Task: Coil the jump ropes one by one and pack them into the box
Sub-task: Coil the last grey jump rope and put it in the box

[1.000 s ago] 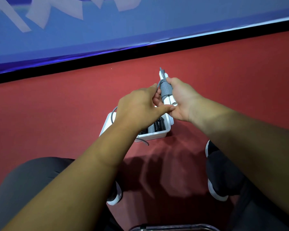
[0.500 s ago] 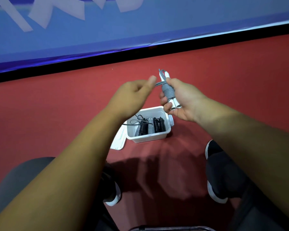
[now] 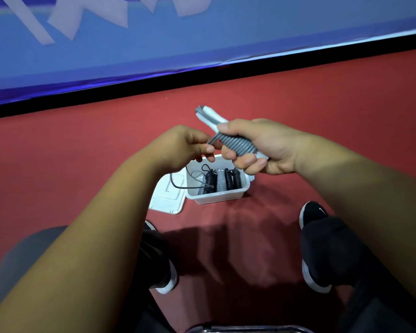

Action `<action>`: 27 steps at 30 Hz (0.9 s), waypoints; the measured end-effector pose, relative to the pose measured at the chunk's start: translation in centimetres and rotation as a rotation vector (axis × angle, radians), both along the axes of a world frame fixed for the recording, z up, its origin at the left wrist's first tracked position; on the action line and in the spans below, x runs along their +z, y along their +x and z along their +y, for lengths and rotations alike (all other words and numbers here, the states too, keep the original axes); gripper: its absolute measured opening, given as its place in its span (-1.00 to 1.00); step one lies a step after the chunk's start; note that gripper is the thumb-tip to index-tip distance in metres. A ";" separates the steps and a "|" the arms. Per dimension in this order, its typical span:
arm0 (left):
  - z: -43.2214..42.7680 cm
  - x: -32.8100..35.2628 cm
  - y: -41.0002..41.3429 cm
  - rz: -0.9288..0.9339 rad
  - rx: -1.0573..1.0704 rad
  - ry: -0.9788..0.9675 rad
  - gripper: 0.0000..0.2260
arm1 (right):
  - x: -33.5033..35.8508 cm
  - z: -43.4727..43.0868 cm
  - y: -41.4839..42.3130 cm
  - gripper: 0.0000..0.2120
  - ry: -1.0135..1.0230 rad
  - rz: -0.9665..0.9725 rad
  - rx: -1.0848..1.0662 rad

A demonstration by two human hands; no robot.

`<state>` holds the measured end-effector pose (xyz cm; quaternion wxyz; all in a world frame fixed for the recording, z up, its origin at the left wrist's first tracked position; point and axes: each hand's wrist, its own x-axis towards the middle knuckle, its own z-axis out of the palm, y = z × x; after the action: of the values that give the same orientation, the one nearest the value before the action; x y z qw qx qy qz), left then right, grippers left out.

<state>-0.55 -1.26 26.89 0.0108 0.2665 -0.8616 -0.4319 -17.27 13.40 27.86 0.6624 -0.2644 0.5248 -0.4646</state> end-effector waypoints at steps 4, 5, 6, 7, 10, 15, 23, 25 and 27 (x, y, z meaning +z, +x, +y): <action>0.0 -0.2 0.0 -0.043 0.000 -0.072 -0.74 | 0.4 1.0 0.4 -0.63 0.070 0.018 0.259; 0.2 -0.1 0.0 -0.033 -0.020 -0.057 -0.74 | 0.4 1.2 0.6 -0.64 0.091 0.036 0.319; 0.4 0.2 -0.1 -0.014 -0.042 -0.029 -0.76 | 0.4 1.3 0.7 -0.63 0.112 0.056 0.374; 0.6 0.4 -0.3 0.014 -0.045 0.000 -0.78 | 0.2 1.3 0.9 -0.64 0.134 0.075 0.420; 1.0 0.8 -1.0 0.089 0.056 0.101 -0.85 | -0.9 1.3 1.3 -0.58 0.199 0.121 0.485; 0.8 1.2 -1.2 0.149 0.036 -0.019 -0.87 | -2.5 0.9 1.3 -0.81 0.252 0.201 0.395; 0.2 0.9 -0.8 0.078 -0.155 -0.504 -0.76 | -4.7 -0.9 -0.8 -0.79 0.232 0.445 -0.007; 0.1 0.6 -0.7 -0.024 -0.149 -0.512 -0.77 | -4.9 -1.1 -1.0 -0.81 0.207 0.447 -0.067; 0.0 0.5 -0.6 -0.129 -0.078 -0.454 -0.84 | -4.9 -1.1 -1.0 -0.80 0.175 0.415 -0.082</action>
<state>-1.14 -1.28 27.40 -0.0011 0.2509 -0.9451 -0.2094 -18.28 12.27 23.00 0.5412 -0.2741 0.6984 -0.3797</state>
